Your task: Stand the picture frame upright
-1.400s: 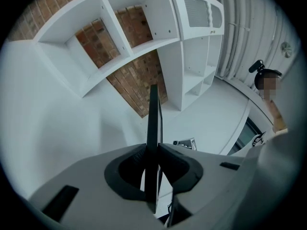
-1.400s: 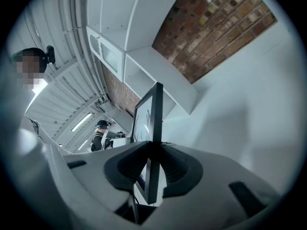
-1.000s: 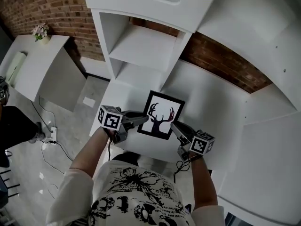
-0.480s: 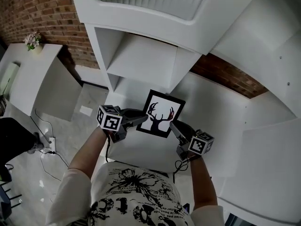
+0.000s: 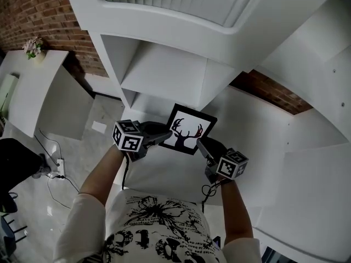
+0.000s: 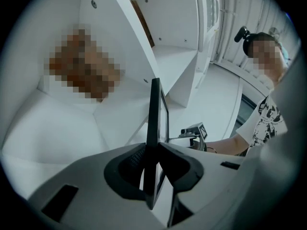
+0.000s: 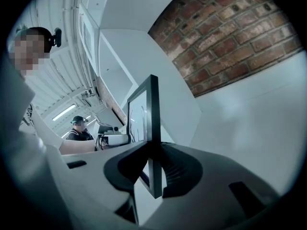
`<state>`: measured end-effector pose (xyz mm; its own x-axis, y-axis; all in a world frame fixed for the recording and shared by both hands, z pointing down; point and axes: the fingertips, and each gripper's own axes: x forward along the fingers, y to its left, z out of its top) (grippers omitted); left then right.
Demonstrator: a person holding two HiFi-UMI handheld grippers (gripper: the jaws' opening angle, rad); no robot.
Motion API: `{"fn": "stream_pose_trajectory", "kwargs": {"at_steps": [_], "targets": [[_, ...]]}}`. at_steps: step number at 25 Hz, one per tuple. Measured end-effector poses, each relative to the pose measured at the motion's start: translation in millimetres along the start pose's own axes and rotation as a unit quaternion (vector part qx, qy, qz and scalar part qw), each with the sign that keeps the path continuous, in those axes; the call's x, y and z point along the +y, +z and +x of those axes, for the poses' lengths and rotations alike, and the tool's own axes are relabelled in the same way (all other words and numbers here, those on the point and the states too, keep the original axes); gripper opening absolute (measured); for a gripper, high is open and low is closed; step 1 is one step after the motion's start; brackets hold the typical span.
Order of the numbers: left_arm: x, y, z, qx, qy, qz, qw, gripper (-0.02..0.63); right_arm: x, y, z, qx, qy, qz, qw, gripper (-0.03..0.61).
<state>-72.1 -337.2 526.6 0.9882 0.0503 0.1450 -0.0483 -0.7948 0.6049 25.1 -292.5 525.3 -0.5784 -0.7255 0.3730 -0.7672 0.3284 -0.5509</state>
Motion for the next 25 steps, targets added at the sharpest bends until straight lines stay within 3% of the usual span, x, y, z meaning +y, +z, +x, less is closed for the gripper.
{"fn": "stream_pose_trajectory", "kwargs": {"at_steps": [8,14,25], "targets": [[26,6,-6,-0.035,0.045,0.055,0.9968,0.106,-7,-5,25,0.022,-0.018,-0.028,0.999,0.091],[43,-11,0,0.001,0.074,0.084,0.9937,0.115,-20,-11,37,0.044,-0.042,-0.066,0.996,0.093],[69,-12,12,0.029,0.113,0.127,0.9849,0.135,-44,-3,54,0.052,-0.086,-0.103,0.99,0.103]]}}
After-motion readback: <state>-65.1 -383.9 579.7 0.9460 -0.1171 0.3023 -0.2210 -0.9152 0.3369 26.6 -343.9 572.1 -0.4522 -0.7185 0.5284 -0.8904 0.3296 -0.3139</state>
